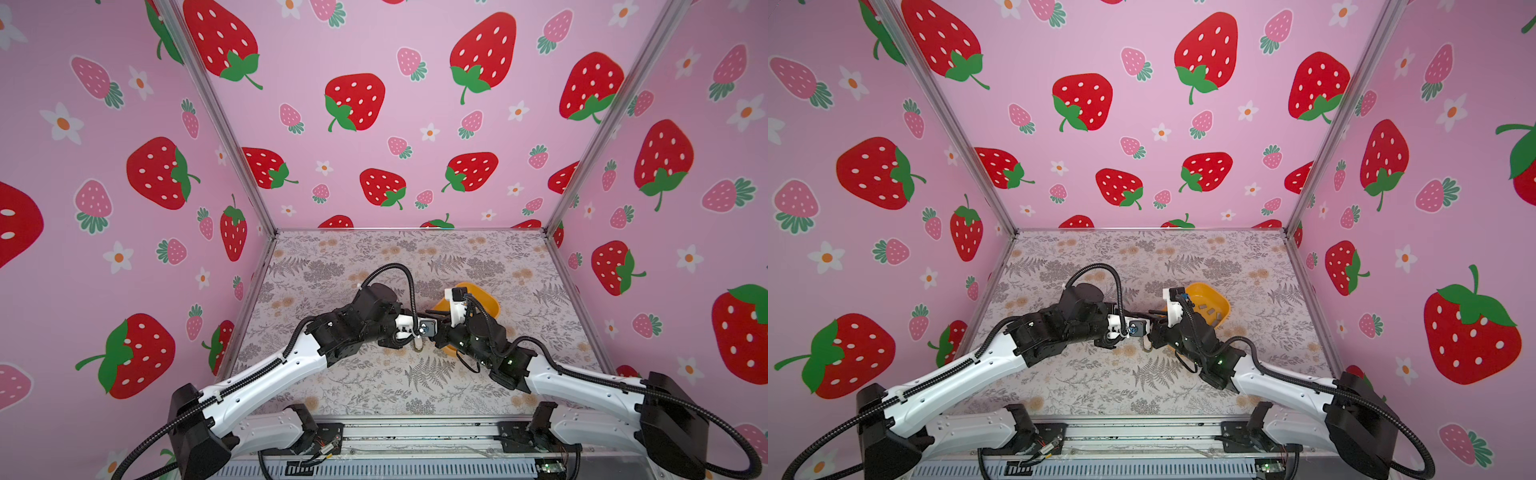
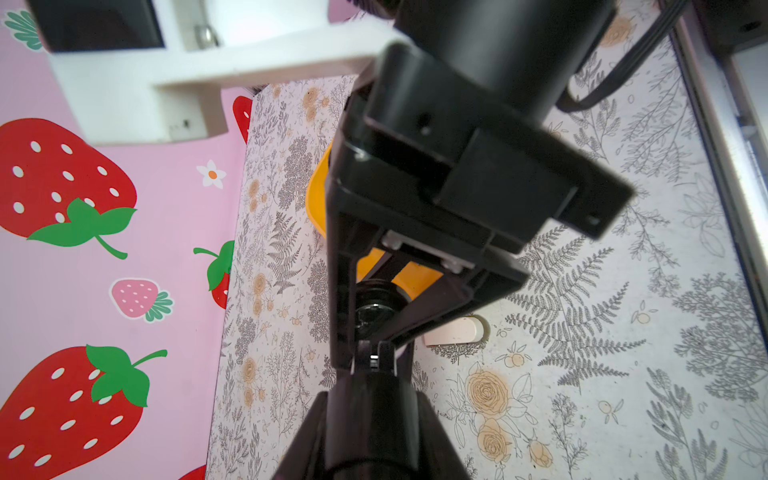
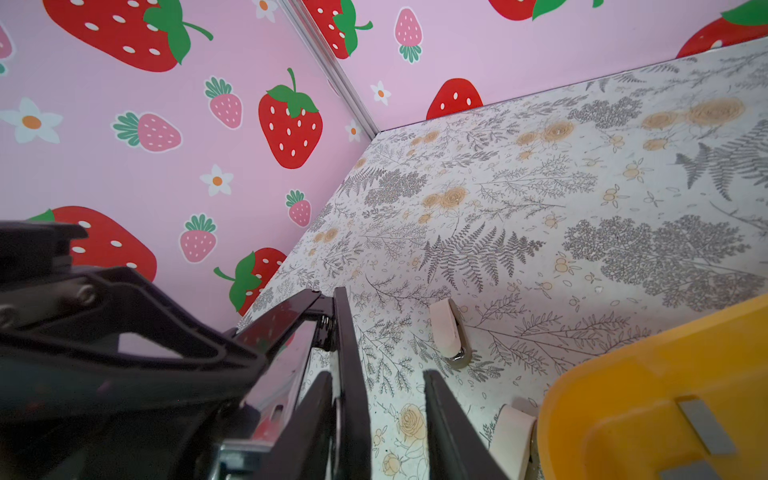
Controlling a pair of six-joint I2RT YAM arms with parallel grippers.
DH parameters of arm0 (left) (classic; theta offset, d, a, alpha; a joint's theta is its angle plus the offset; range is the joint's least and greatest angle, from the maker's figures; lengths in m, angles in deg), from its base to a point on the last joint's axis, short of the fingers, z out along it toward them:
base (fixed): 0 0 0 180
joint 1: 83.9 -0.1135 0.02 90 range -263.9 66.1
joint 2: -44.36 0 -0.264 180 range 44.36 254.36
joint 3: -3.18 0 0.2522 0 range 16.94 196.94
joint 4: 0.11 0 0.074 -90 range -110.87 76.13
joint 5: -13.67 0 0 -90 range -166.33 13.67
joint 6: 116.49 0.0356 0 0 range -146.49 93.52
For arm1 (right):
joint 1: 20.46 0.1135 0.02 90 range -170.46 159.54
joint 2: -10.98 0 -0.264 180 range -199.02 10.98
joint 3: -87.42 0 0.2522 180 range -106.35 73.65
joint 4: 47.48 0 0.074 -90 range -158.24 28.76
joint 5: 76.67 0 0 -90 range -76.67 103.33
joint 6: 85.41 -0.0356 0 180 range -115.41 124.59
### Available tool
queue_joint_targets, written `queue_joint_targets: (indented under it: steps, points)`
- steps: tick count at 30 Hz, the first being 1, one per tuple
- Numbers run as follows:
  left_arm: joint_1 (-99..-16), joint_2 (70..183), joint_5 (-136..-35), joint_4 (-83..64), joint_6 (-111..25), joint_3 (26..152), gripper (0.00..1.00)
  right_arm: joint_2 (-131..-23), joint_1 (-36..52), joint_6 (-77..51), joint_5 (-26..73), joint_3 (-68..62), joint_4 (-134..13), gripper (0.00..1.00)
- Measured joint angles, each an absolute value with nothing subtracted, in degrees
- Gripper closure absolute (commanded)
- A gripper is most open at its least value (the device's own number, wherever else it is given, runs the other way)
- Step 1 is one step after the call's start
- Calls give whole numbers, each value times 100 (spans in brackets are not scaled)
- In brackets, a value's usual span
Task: Load the staples into the stapler
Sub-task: 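Bring the stapler to the center while the right gripper grasps its other end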
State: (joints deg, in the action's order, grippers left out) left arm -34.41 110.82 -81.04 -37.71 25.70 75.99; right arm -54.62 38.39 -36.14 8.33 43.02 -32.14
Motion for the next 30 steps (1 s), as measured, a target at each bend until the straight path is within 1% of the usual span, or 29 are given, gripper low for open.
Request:
queue_joint_targets:
  steps: [2, 6, 13, 19, 23, 29, 30]
  points:
    - [-3441, 11069, -8104, -3762, 2570, 7599, 100, -5462, 3856, -3632, 866, 4285, -3163, 81]
    - [-3447, 11054, -8104, -3745, 2572, 7597, 100, -5462, 3872, -3734, 892, 4280, -3076, 90]
    - [-3513, 10916, -8235, -3635, 2572, 7549, 100, -5386, 3867, -3846, 866, 4280, -2958, 100]
    - [-3651, 10868, -8545, -3500, 2539, 7538, 100, -5290, 3782, -3841, 929, 4285, -2932, 100]
    - [-3734, 10708, -8648, -3356, 2524, 7413, 100, -5279, 3448, -3881, 1102, 4394, -2936, 100]
    - [-3795, 10647, -8729, -3336, 2509, 7385, 100, -5270, 3218, -3885, 1417, 4416, -2914, 100]
    - [-3795, 10649, -8733, -3336, 2509, 7385, 100, -5270, 3194, -3883, 1456, 4416, -2916, 97]
